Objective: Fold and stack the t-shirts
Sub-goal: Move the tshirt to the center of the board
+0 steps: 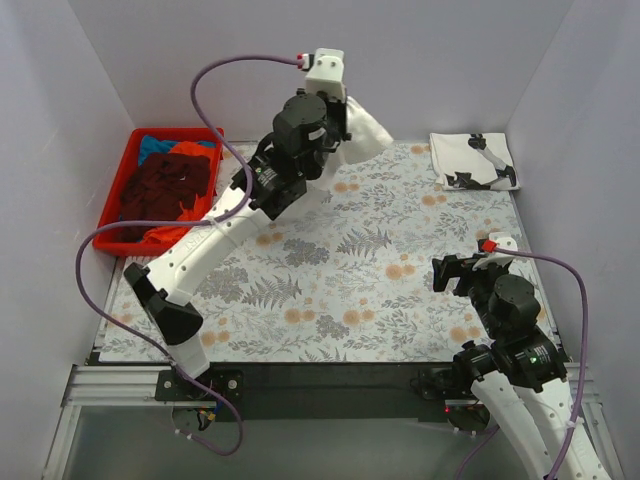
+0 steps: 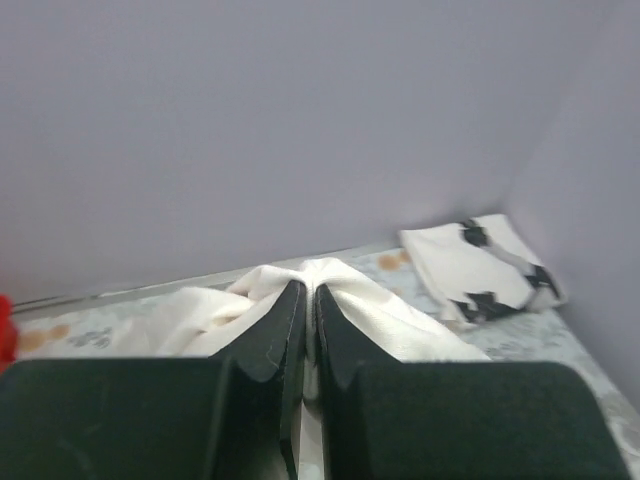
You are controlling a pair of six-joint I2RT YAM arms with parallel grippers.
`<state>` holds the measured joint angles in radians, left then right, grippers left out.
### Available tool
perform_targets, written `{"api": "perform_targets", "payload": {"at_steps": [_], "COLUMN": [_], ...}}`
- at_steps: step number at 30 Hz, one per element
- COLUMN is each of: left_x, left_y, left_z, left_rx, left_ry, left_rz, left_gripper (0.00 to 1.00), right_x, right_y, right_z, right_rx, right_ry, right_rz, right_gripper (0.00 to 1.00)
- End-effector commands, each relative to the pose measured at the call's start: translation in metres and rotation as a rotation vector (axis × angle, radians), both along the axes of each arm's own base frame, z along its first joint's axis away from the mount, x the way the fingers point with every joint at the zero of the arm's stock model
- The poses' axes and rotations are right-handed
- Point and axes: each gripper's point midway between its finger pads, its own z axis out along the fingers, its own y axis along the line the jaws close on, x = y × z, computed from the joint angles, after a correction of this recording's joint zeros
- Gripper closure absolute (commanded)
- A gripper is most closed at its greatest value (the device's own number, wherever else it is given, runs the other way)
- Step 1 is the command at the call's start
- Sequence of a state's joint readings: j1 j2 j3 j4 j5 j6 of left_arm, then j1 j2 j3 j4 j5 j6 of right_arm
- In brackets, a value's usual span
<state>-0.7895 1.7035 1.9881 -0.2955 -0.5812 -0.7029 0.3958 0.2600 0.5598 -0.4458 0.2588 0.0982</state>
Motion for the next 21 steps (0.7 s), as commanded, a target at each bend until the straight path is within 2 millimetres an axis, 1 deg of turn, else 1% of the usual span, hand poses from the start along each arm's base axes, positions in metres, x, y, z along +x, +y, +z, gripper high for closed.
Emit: {"api": "perform_targets", "payload": {"at_steps": [1,2,3,6,7,8,9,10,11,12,13,14,15,16,17,18,19,20,21], "left_x": [-0.036,-0.046,-0.063,-0.080,-0.081,-0.086,-0.084,-0.080,-0.085,-0.076,-0.072,-0.068,-0.060,-0.052,-0.044,-0.027,-0.021,-0.016,-0.006], "left_y": [-0.055,-0.064,-0.082,-0.099,-0.099,-0.091,-0.092,-0.087,-0.072,-0.073,-0.063,-0.056,-0.040,-0.034,-0.020,0.005,0.023,0.041,0.069], "left_z": [0.042,0.058,0.066,0.074,0.073,0.080,0.068,0.059,0.065,0.033,0.023,0.006,0.003,-0.042,-0.064,-0.084,-0.120,-0.133,-0.147], "left_rx": [-0.026,-0.048,-0.053,-0.068,-0.089,-0.105,-0.097,-0.093,-0.103,-0.071,-0.064,-0.043,-0.067,-0.012,0.000,-0.040,-0.020,-0.043,-0.082], "left_ry": [-0.092,-0.120,-0.138,-0.159,-0.148,-0.159,-0.158,-0.152,-0.175,-0.153,-0.145,-0.122,-0.136,-0.076,-0.041,0.008,0.071,0.105,0.143], "left_rz": [-0.198,-0.232,-0.290,-0.349,-0.354,-0.349,-0.344,-0.311,-0.283,-0.249,-0.206,-0.180,-0.134,-0.104,-0.051,0.015,0.055,0.106,0.187], "left_gripper": [1.00,1.00,1.00,1.00,1.00,1.00,1.00,1.00,0.98,0.96,0.93,0.90,0.87,0.81,0.70,0.66,0.63,0.60,0.52], "right_x": [0.001,0.001,0.000,0.000,0.000,0.000,-0.001,-0.001,-0.001,-0.001,-0.001,-0.001,-0.002,-0.002,-0.003,-0.005,-0.006,-0.007,-0.008], "right_y": [-0.001,-0.001,-0.001,-0.002,-0.002,-0.002,-0.003,-0.003,-0.003,-0.003,-0.003,-0.002,-0.001,0.001,0.004,0.006,0.012,0.013,0.016], "right_z": [0.014,0.015,0.016,0.016,0.016,0.016,0.017,0.018,0.018,0.019,0.019,0.019,0.019,0.020,0.020,0.022,0.024,0.024,0.026], "right_rx": [0.016,0.017,0.018,0.018,0.019,0.020,0.022,0.022,0.024,0.024,0.023,0.023,0.024,0.024,0.028,0.028,0.028,0.025,0.023], "right_ry": [-0.059,-0.061,-0.064,-0.065,-0.064,-0.067,-0.072,-0.073,-0.076,-0.077,-0.077,-0.077,-0.077,-0.078,-0.080,-0.085,-0.090,-0.084,-0.086], "right_rz": [-0.004,-0.005,-0.005,-0.008,-0.010,-0.010,-0.012,-0.012,-0.012,-0.012,-0.010,-0.007,-0.001,0.015,0.028,0.047,0.081,0.094,0.112], "right_gripper": [0.02,0.02,0.02,0.02,0.02,0.02,0.02,0.02,0.02,0.02,0.02,0.02,0.02,0.02,0.02,0.02,0.01,0.02,0.02]}}
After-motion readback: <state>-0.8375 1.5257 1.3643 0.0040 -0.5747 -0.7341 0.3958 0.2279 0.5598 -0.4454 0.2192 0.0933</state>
